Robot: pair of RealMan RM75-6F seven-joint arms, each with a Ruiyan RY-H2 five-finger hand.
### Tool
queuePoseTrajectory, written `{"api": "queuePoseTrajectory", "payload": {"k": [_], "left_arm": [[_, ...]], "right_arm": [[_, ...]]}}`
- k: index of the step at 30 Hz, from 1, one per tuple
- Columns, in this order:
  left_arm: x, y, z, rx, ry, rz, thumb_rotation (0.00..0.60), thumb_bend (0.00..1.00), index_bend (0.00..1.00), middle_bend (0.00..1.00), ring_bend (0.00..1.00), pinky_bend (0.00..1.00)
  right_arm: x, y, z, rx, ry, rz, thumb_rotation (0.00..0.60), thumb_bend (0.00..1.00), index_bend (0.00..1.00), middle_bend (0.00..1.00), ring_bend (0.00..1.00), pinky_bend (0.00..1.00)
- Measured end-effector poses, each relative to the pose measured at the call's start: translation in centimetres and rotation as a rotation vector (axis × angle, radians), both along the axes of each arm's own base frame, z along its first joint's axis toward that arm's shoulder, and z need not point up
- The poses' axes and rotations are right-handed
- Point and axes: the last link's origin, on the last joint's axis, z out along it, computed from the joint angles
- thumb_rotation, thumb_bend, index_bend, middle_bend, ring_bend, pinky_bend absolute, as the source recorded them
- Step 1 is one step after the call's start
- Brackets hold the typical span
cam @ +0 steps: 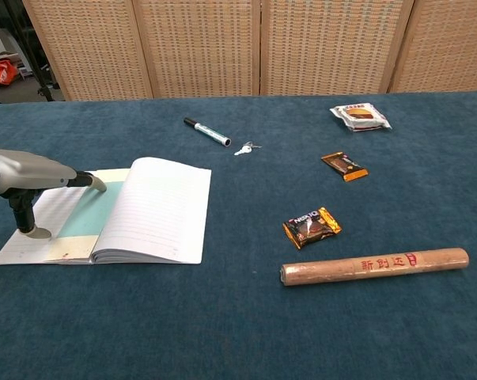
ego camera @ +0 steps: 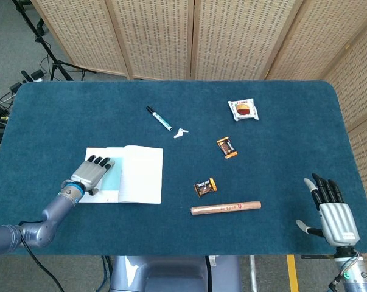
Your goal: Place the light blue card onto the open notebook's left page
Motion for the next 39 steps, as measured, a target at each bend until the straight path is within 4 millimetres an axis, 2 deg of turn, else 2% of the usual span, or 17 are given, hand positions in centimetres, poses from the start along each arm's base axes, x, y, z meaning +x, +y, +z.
{"api": "queuePoseTrajectory", "payload": {"k": [13, 18, 24, 27, 32, 36, 37, 39], "left_arm": [[1.1, 0.4, 1.1, 0.045, -0.049, -0.017, 0.600, 0.31, 0.00, 0.00, 0.00, 0.00], [2.1, 0.6, 2.8, 0.087, -0.103, -0.030, 0.600, 0.31, 0.00, 0.00, 0.00, 0.00], [2.5, 0.2, 6.3, 0.194, -0.172, -0.042, 0.600, 0.30, 0.00, 0.00, 0.00, 0.00], [2.0, -0.8, 7.9, 0.265, -0.194, -0.059, 0.600, 0.30, 0.00, 0.00, 0.00, 0.00], [-0.1, -3.7, 9.8, 0.398, -0.231, -0.072, 0.600, 0.29, 0.00, 0.00, 0.00, 0.00], [-2.8, -7.3, 10.9, 0.507, -0.305, -0.022, 0.600, 0.27, 0.00, 0.00, 0.00, 0.00], [-3.8, -8.8, 11.2, 0.543, -0.339, -0.009, 0.600, 0.27, 0.00, 0.00, 0.00, 0.00], [-4.6, -10.3, 11.5, 0.579, -0.362, -0.003, 0.600, 0.27, 0.00, 0.00, 0.00, 0.00]], "right_arm": [[0.0, 0.1, 0.1, -0.005, -0.003, 0.004, 0.600, 0.16, 0.00, 0.00, 0.00, 0.00], [-0.1, 0.0, 0.1, -0.003, -0.002, 0.000, 0.600, 0.16, 0.00, 0.00, 0.00, 0.00], [-0.2, -0.1, 0.1, 0.002, -0.008, -0.007, 0.600, 0.16, 0.00, 0.00, 0.00, 0.00], [-0.4, -0.2, 0.2, 0.004, -0.012, -0.012, 0.600, 0.16, 0.00, 0.00, 0.00, 0.00], [-0.5, -0.4, 0.1, 0.012, -0.013, -0.016, 0.600, 0.16, 0.00, 0.00, 0.00, 0.00], [-0.5, -0.6, -0.2, 0.019, -0.009, -0.012, 0.600, 0.16, 0.00, 0.00, 0.00, 0.00], [-0.4, -0.6, -0.2, 0.019, -0.008, -0.012, 0.600, 0.16, 0.00, 0.00, 0.00, 0.00], [-0.4, -0.6, -0.3, 0.020, -0.005, -0.011, 0.600, 0.16, 0.00, 0.00, 0.00, 0.00]]}}
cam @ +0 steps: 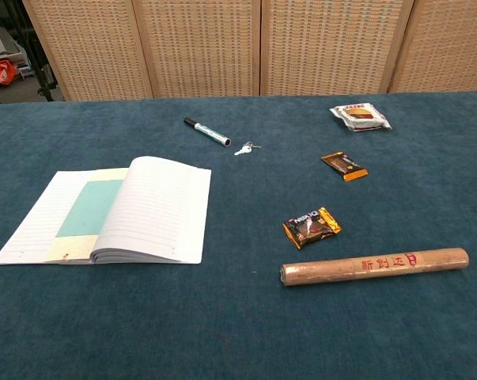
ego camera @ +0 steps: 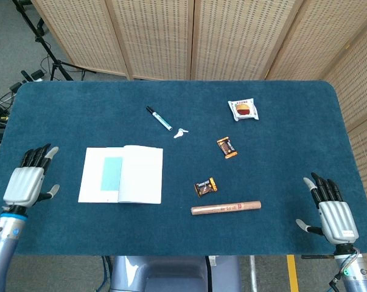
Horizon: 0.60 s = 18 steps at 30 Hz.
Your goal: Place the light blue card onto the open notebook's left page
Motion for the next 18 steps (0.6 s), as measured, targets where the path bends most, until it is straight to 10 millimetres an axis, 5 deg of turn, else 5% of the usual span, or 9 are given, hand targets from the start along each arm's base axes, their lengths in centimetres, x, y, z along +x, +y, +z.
{"api": "queuePoseTrajectory", "payload": {"k": [8, 18], "left_arm": [[-3.5, -6.1, 0.7, 0.150, -0.003, 0.014, 0.600, 0.26, 0.00, 0.00, 0.00, 0.00], [-4.1, -7.3, 0.1, 0.128, 0.007, 0.028, 0.600, 0.26, 0.00, 0.00, 0.00, 0.00]], "right_arm": [[0.2, -0.1, 0.0, -0.015, 0.004, 0.000, 0.600, 0.16, 0.00, 0.00, 0.00, 0.00], [0.8, -0.2, -0.1, -0.015, 0.002, 0.021, 0.600, 0.16, 0.00, 0.00, 0.00, 0.00]]}}
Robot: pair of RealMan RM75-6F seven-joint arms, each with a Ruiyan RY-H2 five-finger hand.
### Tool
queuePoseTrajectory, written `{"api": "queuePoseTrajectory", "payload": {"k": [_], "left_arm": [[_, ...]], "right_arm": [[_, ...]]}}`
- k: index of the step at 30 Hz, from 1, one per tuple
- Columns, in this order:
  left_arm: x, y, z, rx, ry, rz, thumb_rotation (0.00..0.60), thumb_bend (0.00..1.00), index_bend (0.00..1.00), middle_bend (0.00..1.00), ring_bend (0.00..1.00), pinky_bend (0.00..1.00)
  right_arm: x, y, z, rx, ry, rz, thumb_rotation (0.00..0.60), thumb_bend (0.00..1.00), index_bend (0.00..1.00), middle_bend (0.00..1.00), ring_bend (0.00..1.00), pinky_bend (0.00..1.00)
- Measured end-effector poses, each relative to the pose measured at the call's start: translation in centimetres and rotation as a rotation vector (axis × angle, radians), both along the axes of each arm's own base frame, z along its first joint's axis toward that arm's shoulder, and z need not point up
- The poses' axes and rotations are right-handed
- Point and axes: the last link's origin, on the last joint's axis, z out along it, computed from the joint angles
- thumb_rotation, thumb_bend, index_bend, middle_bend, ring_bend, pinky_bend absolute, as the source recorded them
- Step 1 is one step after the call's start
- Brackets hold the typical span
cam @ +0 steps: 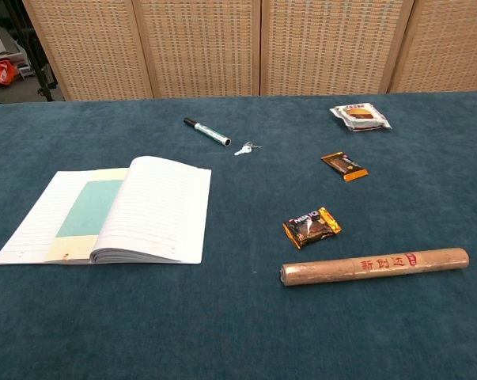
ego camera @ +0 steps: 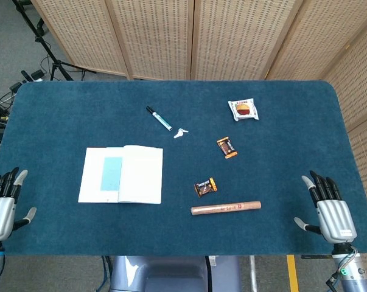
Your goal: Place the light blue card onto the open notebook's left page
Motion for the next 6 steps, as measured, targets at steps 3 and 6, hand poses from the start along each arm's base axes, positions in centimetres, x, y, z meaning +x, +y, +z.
{"api": "queuePoseTrajectory", "payload": {"k": [3, 6], "left_arm": [[0.03, -0.11, -0.12, 0.000, 0.000, -0.003, 0.600, 0.26, 0.00, 0.00, 0.00, 0.00], [0.08, -0.18, -0.02, 0.016, -0.005, -0.006, 0.600, 0.26, 0.00, 0.00, 0.00, 0.00]], "right_arm": [[0.06, 0.03, -0.05, 0.008, -0.005, 0.005, 0.600, 0.16, 0.00, 0.00, 0.00, 0.00], [0.16, 0.05, -0.03, 0.008, -0.009, 0.013, 0.600, 0.16, 0.00, 0.00, 0.00, 0.00]]}}
